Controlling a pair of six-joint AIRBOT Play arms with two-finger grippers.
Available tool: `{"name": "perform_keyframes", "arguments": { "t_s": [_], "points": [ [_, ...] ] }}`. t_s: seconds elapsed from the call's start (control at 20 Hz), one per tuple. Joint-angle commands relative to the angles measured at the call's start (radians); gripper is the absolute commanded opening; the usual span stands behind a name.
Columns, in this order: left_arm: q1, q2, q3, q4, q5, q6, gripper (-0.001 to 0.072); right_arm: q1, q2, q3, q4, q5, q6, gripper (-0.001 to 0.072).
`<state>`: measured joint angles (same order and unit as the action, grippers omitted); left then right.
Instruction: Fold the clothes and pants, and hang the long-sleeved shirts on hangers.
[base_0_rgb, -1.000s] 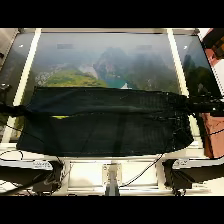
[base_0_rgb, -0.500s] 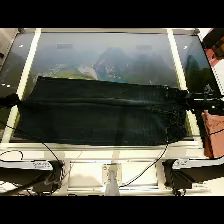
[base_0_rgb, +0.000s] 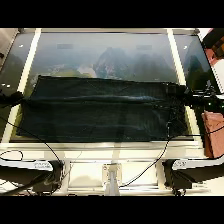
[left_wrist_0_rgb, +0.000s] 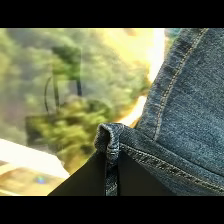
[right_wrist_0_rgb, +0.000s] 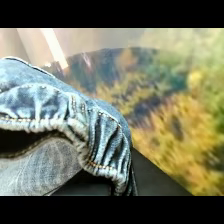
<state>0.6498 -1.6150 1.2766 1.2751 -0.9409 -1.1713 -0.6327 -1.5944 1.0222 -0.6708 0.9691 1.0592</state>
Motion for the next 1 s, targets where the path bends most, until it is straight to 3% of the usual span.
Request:
{"name": "perform_keyframes", "arguments": {
  "t_s": [0.0,0.05,0.1,0.15,0.2,0.45,0.65,0.7,0.85,0.9,0.95],
  "points": [
    [-0.008,-0.001,-0.001,-0.005,-0.02,-0.004,0.0041,0.011,0.001,0.001,0.004,-0.031,0.002,0.0052],
    [-0.008,-0.001,-0.001,-0.005,-0.031,-0.004,0.0081,0.011,0.001,0.001,0.004,-0.032,0.002,0.0186],
    [-0.008,-0.001,-0.001,-0.005,-0.038,-0.004,0.0285,0.011,0.001,0.001,0.004,-0.039,0.002,0.0445],
    [-0.008,-0.001,-0.001,-0.005,-0.039,-0.004,0.0581,0.011,0.001,0.002,0.004,-0.046,0.002,0.0572],
    [-0.008,0.0,-0.001,-0.005,-0.041,-0.004,0.0708,0.009,0.001,0.004,0.002,-0.048,0.002,0.0573],
    [-0.004,0.053,0.0,0.017,-0.051,-0.003,0.07,0.009,0.001,0.139,-0.084,0.023,0.013,0.0565],
    [-0.003,0.18,0.006,0.231,-0.05,-0.004,0.0699,0.009,0.001,0.349,-0.257,0.159,0.163,0.0548],
    [-0.003,0.213,0.006,0.28,-0.051,-0.004,0.0699,0.009,0.001,0.402,-0.302,0.199,0.2,0.048],
    [0.001,0.311,0.006,0.349,-0.051,-0.005,0.0691,0.009,0.002,0.545,-0.396,0.367,0.234,0.0144],
    [0.006,0.338,0.006,0.348,-0.051,-0.005,0.0594,0.009,0.003,0.578,-0.413,0.428,0.23,0.0057],
    [0.01,0.359,0.006,0.348,-0.055,-0.012,0.0454,0.009,0.012,0.597,-0.43,0.474,0.229,0.0038]
  ]
}}
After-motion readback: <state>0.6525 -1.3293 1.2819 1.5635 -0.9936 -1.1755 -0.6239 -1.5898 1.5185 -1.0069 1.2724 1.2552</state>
